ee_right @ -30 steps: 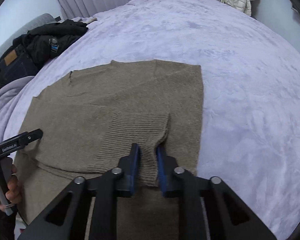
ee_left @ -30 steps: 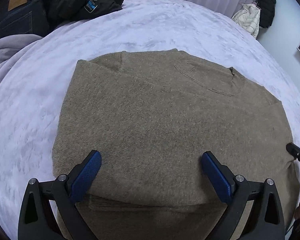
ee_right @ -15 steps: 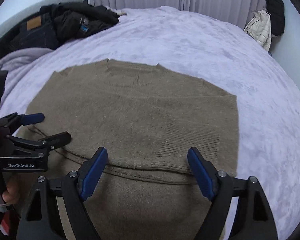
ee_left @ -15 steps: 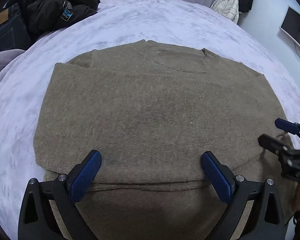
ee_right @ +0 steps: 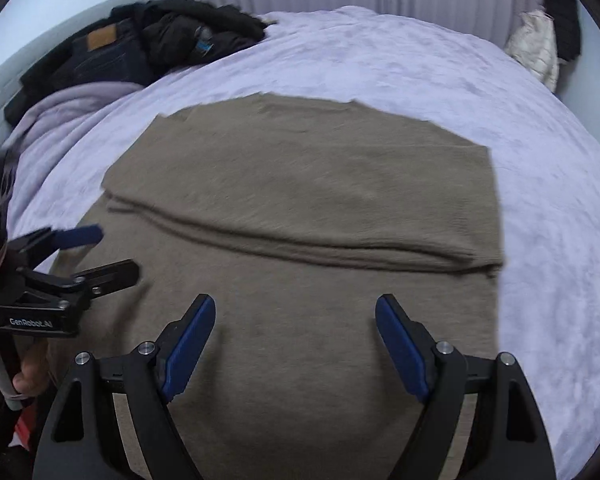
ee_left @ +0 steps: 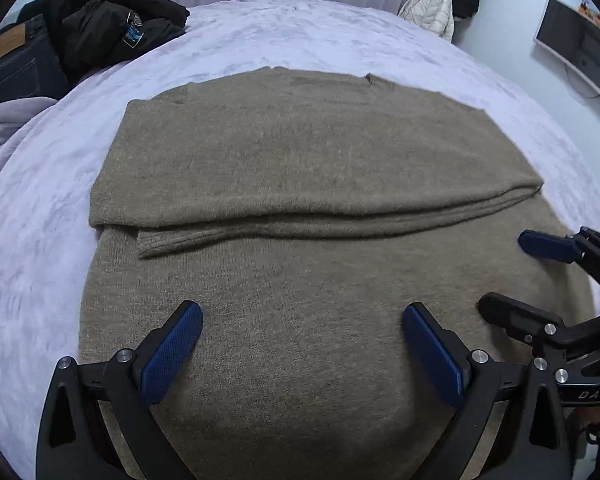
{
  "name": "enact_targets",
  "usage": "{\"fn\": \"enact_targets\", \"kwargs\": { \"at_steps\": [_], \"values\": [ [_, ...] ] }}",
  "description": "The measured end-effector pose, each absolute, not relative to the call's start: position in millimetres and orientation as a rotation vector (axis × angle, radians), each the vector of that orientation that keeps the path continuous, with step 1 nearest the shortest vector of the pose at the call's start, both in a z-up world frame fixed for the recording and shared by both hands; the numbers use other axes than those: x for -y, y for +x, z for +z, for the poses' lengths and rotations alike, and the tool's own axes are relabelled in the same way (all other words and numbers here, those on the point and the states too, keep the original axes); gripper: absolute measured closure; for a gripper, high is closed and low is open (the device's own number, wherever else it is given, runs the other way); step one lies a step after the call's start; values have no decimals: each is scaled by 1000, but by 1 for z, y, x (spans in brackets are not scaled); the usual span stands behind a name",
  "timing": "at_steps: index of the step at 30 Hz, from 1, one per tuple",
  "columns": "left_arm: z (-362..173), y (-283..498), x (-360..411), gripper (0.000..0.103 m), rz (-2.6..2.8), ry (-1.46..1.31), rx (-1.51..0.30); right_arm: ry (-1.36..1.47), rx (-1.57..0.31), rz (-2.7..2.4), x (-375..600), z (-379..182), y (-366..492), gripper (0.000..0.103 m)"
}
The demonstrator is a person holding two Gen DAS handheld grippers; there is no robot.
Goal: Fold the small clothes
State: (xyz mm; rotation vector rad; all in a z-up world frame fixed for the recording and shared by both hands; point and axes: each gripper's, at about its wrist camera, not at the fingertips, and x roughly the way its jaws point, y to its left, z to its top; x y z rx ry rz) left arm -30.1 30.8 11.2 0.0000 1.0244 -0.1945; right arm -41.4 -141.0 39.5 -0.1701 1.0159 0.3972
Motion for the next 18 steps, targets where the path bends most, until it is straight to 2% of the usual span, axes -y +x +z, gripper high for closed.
{"fn": "enact_targets", "kwargs": {
  "at_steps": [2, 11, 14, 18],
  "values": [
    [10, -44, -40, 2, -195, 11, -999, -235, -1021, 361, 137, 22, -43, 18],
    [10, -115, -85, 1, -174, 46, -936, -161, -954, 322, 236, 24, -96, 18],
    [24, -128, -80, 1, -165, 76, -944, -255, -945, 275, 235, 28, -119, 15],
    [46, -124, -46, 1, -228, 93, -890, -216, -881, 359, 219, 54, -128, 15]
  ]
}}
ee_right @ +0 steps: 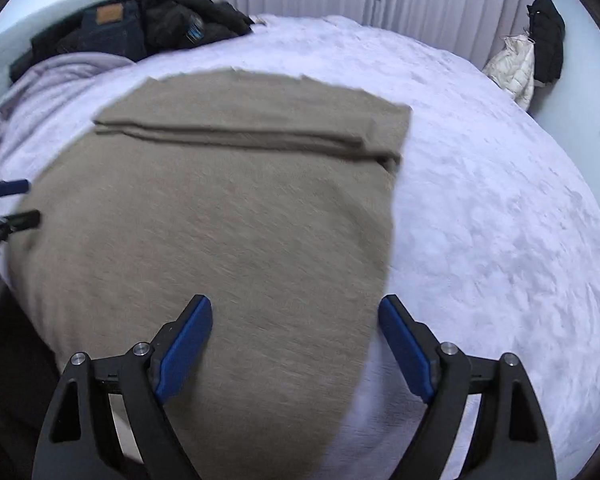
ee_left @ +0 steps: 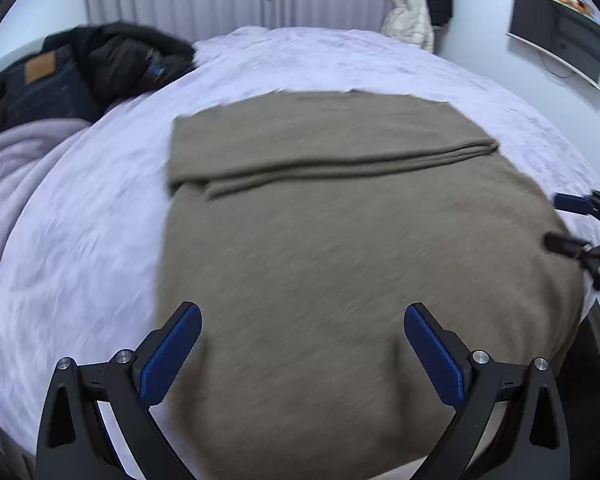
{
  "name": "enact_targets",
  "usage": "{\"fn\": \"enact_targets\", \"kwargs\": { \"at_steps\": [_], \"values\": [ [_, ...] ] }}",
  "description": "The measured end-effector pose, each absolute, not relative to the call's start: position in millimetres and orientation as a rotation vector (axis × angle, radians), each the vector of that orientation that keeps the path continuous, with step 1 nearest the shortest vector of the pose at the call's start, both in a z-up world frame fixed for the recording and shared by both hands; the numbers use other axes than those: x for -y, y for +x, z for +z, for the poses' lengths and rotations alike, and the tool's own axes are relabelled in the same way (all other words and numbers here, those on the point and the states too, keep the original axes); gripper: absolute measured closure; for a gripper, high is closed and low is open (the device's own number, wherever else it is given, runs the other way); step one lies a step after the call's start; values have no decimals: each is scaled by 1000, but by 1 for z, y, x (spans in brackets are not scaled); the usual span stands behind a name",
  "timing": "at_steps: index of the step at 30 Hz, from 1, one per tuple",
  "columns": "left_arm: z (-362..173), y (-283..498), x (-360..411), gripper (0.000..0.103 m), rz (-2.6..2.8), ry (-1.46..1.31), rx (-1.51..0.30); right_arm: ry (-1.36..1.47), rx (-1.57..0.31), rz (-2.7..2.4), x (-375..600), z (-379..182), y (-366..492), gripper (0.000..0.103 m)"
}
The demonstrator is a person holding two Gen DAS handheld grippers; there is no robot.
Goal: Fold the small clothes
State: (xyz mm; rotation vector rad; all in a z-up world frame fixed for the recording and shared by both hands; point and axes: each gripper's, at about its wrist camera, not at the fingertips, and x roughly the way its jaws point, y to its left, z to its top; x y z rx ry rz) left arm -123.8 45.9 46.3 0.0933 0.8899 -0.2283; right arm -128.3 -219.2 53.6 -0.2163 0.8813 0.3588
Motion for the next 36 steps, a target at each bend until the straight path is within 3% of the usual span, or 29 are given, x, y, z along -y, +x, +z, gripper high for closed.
{"fn": "enact_targets", "kwargs": {
  "at_steps": [4, 7, 11, 16, 21, 25, 28, 32, 36],
  "values": [
    [23, -117, 3, 1, -258, 287, -909, -307, -869, 527, 161, 49, -118, 15],
    [15, -135, -10, 1, -290, 300, -872, -486, -870, 535, 137, 24, -129, 15],
    [3, -169, -57, 1, -369, 271, -883, -503, -820, 589, 179, 17, -161, 13],
    [-15, -206, -74, 1, -330, 455, -885, -673, -739, 549, 221, -3, -210, 10],
    [17, -220, -55, 1, -397, 416, -843, -808, -736, 472, 207, -1, -231, 9],
    [39, -206, -11, 1, -469, 403, -768, -776, -606, 548, 172, 26, -240, 9],
    [21, -197, 18, 1, -491, 481, -800, -794, -578, 583, 138, 22, -231, 9],
    [-20, -199, 18, 0, -426, 586, -849, -863, -692, 515, 124, -16, -218, 9],
    [-36, -222, -5, 0, -384, 715, -857, -879, -682, 467, 149, -33, -234, 2]
  ]
}}
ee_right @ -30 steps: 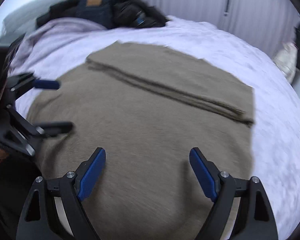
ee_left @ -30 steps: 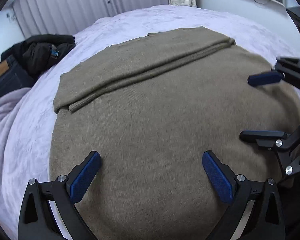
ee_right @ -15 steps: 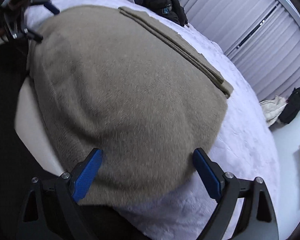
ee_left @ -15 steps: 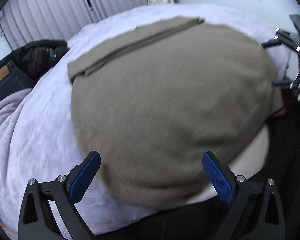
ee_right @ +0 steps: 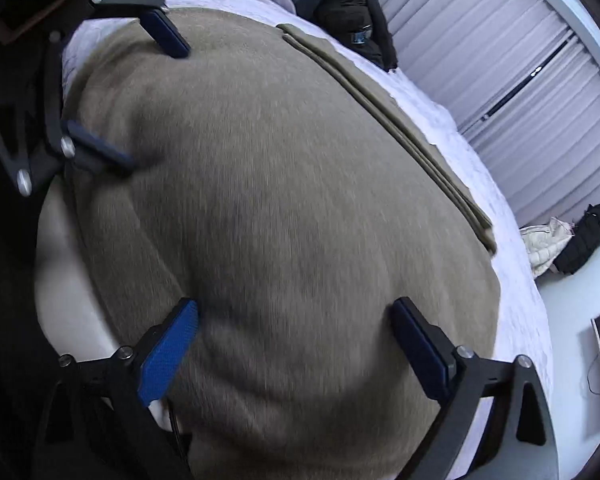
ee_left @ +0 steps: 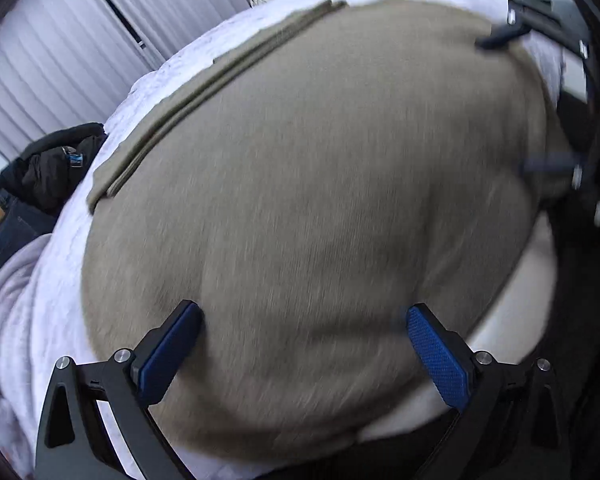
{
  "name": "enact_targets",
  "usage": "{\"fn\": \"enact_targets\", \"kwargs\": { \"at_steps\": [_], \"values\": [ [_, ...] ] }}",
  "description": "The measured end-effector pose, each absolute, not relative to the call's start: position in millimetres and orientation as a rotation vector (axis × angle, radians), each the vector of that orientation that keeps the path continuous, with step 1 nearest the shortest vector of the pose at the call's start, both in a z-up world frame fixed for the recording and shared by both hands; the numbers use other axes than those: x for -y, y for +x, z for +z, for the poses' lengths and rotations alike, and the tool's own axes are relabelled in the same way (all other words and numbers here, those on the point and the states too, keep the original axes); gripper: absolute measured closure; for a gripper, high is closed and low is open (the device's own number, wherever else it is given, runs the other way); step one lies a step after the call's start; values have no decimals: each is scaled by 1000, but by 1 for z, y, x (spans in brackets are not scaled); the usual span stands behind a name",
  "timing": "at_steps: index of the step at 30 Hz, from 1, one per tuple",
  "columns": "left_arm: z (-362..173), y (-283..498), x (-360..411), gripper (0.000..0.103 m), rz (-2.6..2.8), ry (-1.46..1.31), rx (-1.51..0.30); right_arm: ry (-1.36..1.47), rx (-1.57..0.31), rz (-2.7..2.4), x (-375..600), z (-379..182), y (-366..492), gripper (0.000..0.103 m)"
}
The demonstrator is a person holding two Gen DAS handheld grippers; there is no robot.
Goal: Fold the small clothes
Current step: 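Grasp the hem with both tools and fold it up toward the collar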
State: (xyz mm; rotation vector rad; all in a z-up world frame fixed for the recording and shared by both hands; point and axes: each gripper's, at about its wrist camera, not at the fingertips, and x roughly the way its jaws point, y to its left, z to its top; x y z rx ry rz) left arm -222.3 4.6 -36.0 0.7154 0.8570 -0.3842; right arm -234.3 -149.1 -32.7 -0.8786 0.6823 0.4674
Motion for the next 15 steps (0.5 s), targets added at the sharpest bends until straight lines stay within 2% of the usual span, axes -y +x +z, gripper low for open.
{"fn": "enact_targets", "kwargs": {
  "at_steps": [4, 7, 9, 11, 15],
  "values": [
    [-59, -240, -25, 0, -309, 879, -852, -1016, -650, 392, 163, -52, -247, 2],
    [-42, -247, -28, 0, -323, 835, -875, -960, -697, 374, 168, -39, -243, 2],
    [-15, -251, -26, 0, -345, 762, -831, -835, -740, 436, 172, -11, -243, 2],
    [16, -249, -19, 0, -363, 685, -761, -693, -694, 513, 178, 31, -238, 2],
    [67, -195, 1, 0, -301, 488, -744, -492, -626, 502, 171, 94, -198, 1]
  ]
}}
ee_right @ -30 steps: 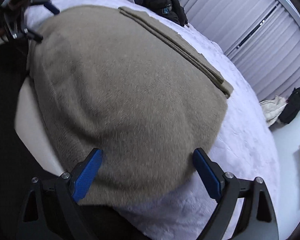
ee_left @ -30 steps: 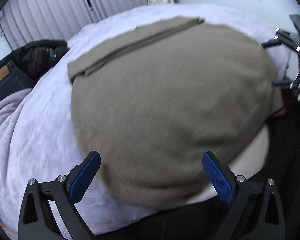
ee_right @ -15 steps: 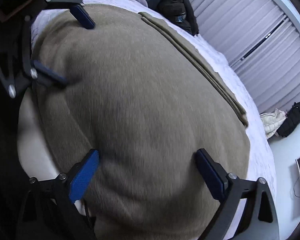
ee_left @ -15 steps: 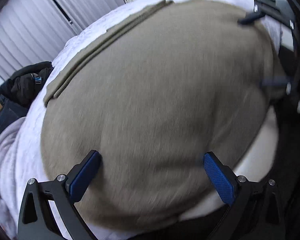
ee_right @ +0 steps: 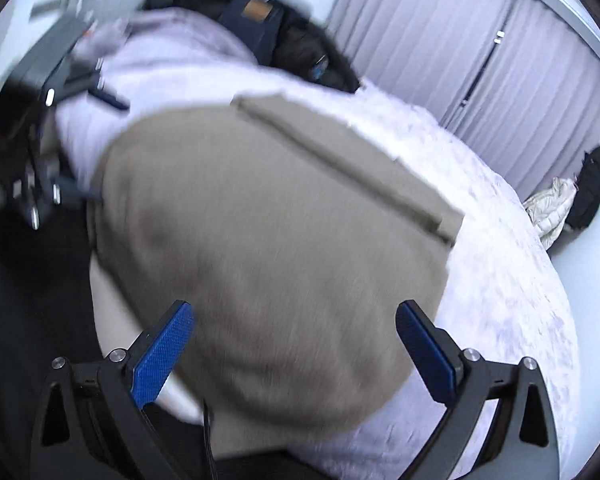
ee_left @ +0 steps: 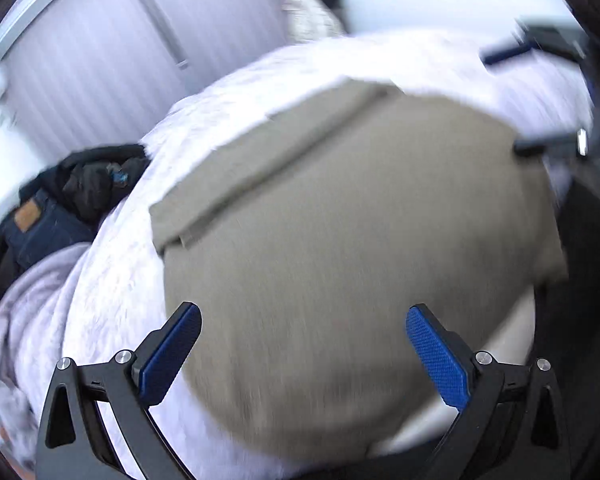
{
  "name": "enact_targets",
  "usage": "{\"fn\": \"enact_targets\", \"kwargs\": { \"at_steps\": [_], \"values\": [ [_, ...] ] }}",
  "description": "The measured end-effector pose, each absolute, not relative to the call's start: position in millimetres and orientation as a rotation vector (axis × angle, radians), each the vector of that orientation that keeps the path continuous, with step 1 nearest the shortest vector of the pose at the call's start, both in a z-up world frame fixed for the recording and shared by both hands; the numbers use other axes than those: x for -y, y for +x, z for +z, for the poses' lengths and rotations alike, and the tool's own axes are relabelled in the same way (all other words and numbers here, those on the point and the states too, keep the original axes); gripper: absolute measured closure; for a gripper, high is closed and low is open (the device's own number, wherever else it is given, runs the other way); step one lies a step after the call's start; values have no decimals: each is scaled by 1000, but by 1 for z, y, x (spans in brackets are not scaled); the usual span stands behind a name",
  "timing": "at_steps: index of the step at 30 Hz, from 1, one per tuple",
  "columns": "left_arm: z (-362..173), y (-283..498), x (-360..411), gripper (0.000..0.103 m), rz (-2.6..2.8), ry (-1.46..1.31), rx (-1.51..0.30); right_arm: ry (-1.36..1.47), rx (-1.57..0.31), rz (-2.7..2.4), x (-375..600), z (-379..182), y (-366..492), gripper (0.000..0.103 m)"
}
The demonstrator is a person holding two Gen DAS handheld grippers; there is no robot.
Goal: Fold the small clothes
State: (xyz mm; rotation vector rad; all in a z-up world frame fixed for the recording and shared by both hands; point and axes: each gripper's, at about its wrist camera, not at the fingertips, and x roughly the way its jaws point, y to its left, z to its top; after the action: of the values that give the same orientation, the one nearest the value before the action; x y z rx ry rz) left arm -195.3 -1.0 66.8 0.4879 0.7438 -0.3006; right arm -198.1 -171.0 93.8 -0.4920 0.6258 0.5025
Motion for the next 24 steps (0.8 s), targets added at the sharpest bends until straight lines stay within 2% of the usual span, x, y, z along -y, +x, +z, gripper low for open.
{"fn": "enact_targets", "kwargs": {
  "at_steps": [5, 9, 12, 18, 24],
  "values": [
    [61, -81, 7, 0, -80, 234, -1000, -294, -824, 330, 151, 112, -81, 1],
    [28, -35, -8, 0, 12, 78, -1134, -194, -1061, 176, 149, 72, -12, 1],
    [10, -53, -17, 0, 30, -30, -1138, -95, -1180, 107, 152, 35, -4, 1],
    [8, -129, -28, 0, -8, -15, -1089, -161, -900, 148, 159, 28, -112, 1],
    [1, -174, -37, 0, -28, 23, -1162, -252, -911, 246, 173, 19, -177, 1]
  ]
}}
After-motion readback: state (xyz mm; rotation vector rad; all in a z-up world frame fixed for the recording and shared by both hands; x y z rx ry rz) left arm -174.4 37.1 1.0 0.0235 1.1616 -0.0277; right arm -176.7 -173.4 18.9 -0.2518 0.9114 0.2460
